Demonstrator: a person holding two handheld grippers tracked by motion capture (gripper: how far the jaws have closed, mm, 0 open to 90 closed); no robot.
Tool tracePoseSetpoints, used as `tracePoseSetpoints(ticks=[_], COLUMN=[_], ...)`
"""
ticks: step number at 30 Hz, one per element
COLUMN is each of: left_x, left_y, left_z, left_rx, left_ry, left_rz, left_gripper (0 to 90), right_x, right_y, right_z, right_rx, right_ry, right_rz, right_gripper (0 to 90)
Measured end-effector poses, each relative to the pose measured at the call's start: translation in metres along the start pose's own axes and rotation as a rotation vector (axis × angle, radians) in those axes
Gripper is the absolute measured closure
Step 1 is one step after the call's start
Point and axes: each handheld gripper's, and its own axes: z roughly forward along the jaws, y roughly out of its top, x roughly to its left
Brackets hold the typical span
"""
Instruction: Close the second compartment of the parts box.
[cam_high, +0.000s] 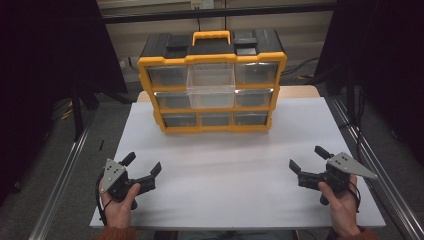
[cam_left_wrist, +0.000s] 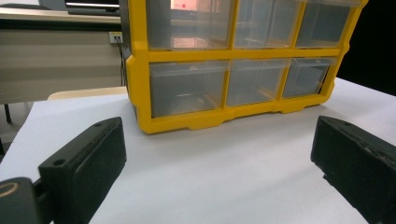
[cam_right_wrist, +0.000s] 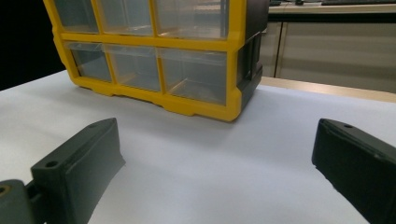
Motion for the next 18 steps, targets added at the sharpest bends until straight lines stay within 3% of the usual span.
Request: tracePoseSetpoints(ticks=[4,10,13,18], left_x=[-0.0004,0.0009,0.0005,0.0006], left_y=[0.0007,0.0001,0.0003,0.0004], left_z=[0.0003,0.0023,0.0023,0.0019], left_rx=[0.005,-0.001,0.006,-0.002], left_ry=[0.003,-0.011,0.002,-0.015], left_rz=[0.013,-0.002,0.000,-0.001], left_gripper=[3.4,3.4,3.4,3.4], right_x=[0.0005,0.0040,0.0056,0.0102], right_y=[-0.0008,-0.0014,-0.0009,0.0029], right_z=[0.0023,0.0053,0.0061,0.0049], right_rx=[0.005,0.032,0.056,0.064], right_ry=[0.017,0.042,0.074,0.139], right_rz=[0.001,-0.012,-0.005,0.025], right_gripper=[0.7,1.3,1.4,1.7])
